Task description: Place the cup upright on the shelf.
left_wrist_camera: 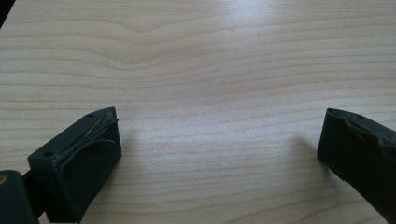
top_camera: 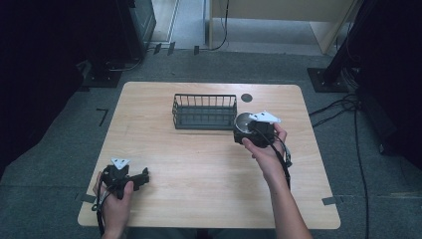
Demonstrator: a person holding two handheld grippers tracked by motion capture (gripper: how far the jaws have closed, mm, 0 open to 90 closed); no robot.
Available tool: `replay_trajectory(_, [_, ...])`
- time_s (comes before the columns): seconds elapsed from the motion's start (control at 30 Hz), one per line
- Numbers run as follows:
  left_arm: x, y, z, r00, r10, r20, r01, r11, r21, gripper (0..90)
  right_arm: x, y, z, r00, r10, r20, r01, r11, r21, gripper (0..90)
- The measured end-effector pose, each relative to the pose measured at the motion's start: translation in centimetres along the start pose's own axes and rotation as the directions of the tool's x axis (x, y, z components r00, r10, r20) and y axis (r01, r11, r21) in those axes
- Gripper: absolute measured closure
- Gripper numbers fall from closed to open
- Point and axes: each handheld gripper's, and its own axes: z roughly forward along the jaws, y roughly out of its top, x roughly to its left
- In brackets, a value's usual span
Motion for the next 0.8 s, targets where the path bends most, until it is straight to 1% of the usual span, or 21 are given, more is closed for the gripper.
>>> replay_trajectory(0.33, [0.0, 0.0, 0.0, 1.0, 0.0, -0.001, 0.0, 1.0, -0.001, 0.0, 0.5, 2.0, 0.5, 0.9998, -0.013, -0.016, 0.013, 1.0, -0.014, 18.5])
replay_trajectory(0.8, [0.0, 0.0, 0.0, 1.0, 0.0, 0.0, 0.0, 1.0, 0.002, 0.0, 1.4, 4.0, 1.8, 0.9989, -0.026, -0.039, 0.026, 1.0, -0.001, 18.5])
